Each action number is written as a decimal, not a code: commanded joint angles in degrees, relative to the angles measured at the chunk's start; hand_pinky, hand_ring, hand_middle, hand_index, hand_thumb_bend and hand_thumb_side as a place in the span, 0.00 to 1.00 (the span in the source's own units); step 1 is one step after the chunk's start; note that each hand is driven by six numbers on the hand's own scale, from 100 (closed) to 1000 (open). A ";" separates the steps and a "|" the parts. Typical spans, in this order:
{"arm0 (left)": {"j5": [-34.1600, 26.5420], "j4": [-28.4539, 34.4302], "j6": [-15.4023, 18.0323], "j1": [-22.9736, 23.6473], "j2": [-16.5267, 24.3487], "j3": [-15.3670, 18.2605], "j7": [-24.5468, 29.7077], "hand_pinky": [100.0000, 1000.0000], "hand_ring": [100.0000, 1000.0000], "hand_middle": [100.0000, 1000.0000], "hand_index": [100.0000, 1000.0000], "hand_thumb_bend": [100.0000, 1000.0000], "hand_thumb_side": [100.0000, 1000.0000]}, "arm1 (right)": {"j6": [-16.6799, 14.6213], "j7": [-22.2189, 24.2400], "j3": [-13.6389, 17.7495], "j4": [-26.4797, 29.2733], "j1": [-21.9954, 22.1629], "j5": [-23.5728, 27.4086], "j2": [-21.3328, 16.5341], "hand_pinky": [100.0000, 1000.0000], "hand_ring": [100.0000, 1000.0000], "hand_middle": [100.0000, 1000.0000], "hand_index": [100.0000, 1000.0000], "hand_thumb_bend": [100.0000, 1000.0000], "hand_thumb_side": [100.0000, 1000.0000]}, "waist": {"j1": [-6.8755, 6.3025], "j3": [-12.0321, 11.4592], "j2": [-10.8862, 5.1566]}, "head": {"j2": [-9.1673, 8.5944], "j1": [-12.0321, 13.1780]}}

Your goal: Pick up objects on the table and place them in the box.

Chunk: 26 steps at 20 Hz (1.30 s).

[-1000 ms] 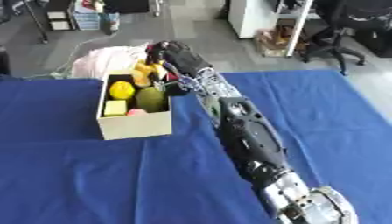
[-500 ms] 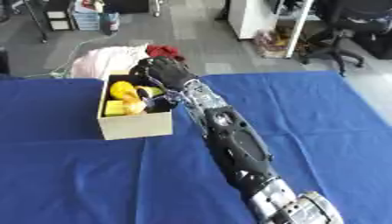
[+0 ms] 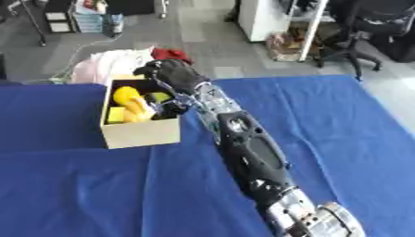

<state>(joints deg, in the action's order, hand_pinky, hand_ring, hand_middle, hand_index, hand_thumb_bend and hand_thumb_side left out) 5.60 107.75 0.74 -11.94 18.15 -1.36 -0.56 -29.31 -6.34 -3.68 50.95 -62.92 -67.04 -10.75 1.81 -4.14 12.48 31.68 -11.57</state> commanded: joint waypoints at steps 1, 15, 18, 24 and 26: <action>0.15 0.52 0.07 0.02 1.11 1.00 -0.69 0.77 0.51 0.51 0.68 0.00 0.57 | -1.78 1.87 -1.20 7.43 0.55 11.10 -4.54 0.75 0.66 0.60 0.82 0.00 0.17 | 0.78 0.87 -2.18 | 0.21 1.65; 0.65 0.23 -0.03 1.10 1.00 2.49 -2.81 0.77 0.50 0.51 0.68 0.00 0.57 | 8.46 17.11 1.99 43.69 30.51 58.01 -9.08 0.65 0.58 0.54 0.75 0.00 0.41 | 1.30 6.10 -1.94 | 1.34 5.93; 0.75 0.13 -0.04 1.54 0.57 2.76 -3.24 0.77 0.50 0.51 0.68 0.00 0.57 | 10.96 18.72 3.72 46.91 37.18 61.65 -6.42 0.64 0.56 0.53 0.73 0.00 0.41 | 0.82 6.67 -2.01 | 1.40 7.42; 0.93 -0.20 0.16 2.28 -0.90 3.18 -3.98 0.77 0.50 0.51 0.68 0.00 0.58 | 14.02 22.25 5.52 49.69 46.53 64.40 -0.21 0.62 0.55 0.53 0.72 0.00 0.47 | -0.32 7.70 -1.98 | 2.98 10.19; 1.02 -0.28 0.31 2.62 -1.41 3.31 -4.15 0.77 0.50 0.51 0.68 0.00 0.58 | 14.80 22.96 5.51 49.71 48.86 64.63 0.81 0.62 0.55 0.52 0.72 0.00 0.47 | -0.59 7.83 -2.00 | 4.36 11.21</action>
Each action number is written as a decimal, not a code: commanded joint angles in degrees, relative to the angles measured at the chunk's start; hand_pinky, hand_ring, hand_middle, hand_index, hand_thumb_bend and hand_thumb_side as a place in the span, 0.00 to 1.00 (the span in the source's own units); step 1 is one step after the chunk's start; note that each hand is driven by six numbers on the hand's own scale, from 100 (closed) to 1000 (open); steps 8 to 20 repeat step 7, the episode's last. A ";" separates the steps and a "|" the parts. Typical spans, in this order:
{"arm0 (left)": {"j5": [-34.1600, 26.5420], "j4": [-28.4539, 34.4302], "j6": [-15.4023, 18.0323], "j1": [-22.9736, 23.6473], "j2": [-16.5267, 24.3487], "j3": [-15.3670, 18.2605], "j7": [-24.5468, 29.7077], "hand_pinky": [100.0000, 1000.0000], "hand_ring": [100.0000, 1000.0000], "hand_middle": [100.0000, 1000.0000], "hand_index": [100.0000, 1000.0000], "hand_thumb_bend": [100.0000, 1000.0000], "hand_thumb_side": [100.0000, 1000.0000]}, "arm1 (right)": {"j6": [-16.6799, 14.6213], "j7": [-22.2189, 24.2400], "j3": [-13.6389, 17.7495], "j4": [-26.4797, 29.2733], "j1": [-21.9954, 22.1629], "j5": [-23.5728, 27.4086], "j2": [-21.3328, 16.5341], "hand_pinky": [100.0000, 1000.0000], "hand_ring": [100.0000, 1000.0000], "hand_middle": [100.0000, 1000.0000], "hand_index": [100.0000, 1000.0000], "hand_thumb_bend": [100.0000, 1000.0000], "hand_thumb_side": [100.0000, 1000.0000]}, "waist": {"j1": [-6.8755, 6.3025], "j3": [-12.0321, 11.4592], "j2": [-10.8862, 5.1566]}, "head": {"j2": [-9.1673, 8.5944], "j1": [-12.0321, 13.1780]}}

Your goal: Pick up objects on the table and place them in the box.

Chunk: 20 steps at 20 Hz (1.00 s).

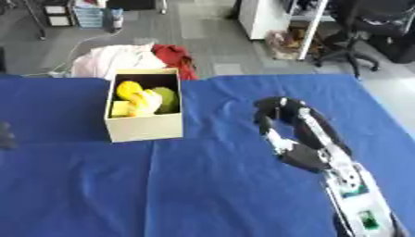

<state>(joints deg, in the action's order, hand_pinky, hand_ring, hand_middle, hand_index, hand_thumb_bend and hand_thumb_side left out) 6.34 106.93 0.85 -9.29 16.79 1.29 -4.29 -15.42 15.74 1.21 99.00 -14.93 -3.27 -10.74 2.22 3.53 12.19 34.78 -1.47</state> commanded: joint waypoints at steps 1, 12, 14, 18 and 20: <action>0.35 0.49 0.27 0.15 -0.20 0.66 -0.44 0.77 0.50 0.51 0.68 0.00 0.59 | 1.12 1.22 0.53 1.60 1.73 0.94 0.97 0.62 0.55 0.52 0.71 0.00 0.47 | -1.06 0.22 -1.71 | 2.09 1.55; 0.58 0.25 0.63 0.53 -0.84 0.62 -0.44 0.77 0.50 0.51 0.68 0.00 0.59 | 1.37 1.13 0.54 1.11 4.15 1.07 1.28 0.62 0.55 0.52 0.71 0.00 0.47 | -1.08 0.42 -1.64 | 5.57 2.67; 0.58 0.25 0.63 0.53 -0.84 0.62 -0.44 0.77 0.50 0.51 0.68 0.00 0.59 | 1.37 1.13 0.54 1.11 4.15 1.07 1.28 0.62 0.55 0.52 0.71 0.00 0.47 | -1.08 0.42 -1.64 | 5.57 2.67; 0.58 0.25 0.63 0.53 -0.84 0.62 -0.44 0.77 0.50 0.51 0.68 0.00 0.59 | 1.37 1.13 0.54 1.11 4.15 1.07 1.28 0.62 0.55 0.52 0.71 0.00 0.47 | -1.08 0.42 -1.64 | 5.57 2.67; 0.58 0.25 0.63 0.53 -0.84 0.62 -0.44 0.77 0.50 0.51 0.68 0.00 0.59 | 1.37 1.13 0.54 1.11 4.15 1.07 1.28 0.62 0.55 0.52 0.71 0.00 0.47 | -1.08 0.42 -1.64 | 5.57 2.67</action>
